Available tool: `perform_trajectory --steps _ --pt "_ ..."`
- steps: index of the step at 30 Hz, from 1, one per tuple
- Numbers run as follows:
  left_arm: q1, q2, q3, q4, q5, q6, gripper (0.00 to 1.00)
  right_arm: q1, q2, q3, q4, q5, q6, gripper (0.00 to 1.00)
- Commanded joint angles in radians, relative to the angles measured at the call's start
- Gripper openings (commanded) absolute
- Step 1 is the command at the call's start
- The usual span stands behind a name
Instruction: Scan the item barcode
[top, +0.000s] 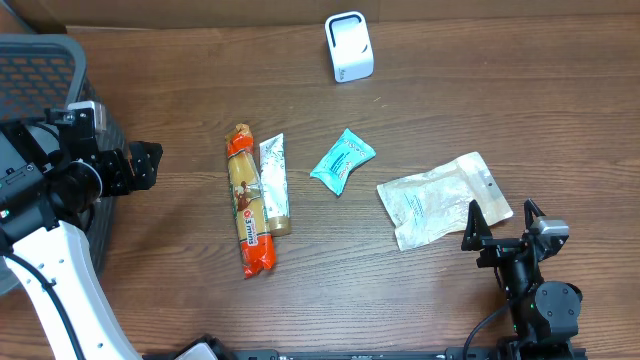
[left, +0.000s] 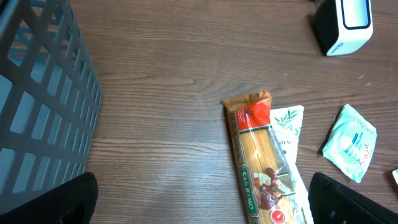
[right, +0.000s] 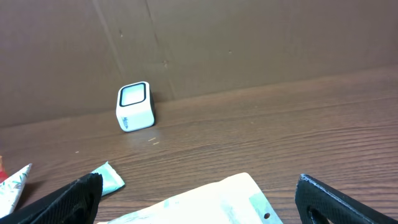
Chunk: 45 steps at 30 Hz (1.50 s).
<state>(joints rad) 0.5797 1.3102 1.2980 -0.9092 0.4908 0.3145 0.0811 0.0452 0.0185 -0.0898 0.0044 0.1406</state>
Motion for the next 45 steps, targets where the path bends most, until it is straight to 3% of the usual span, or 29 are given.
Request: perform_trajectory --steps 1,38,45 --pt "0.002 0.005 -0.002 0.0 0.023 0.015 1.0 0.004 -0.002 -0.011 0.006 0.002 -0.003 1.0" --pt "0.002 0.005 -0.002 0.0 0.023 0.015 1.0 0.004 -0.002 -0.011 0.01 -0.004 -0.002 1.0" --pt "0.002 0.005 -0.002 0.0 0.023 0.015 1.0 0.003 0.004 0.034 0.013 -0.216 -0.003 1.0"
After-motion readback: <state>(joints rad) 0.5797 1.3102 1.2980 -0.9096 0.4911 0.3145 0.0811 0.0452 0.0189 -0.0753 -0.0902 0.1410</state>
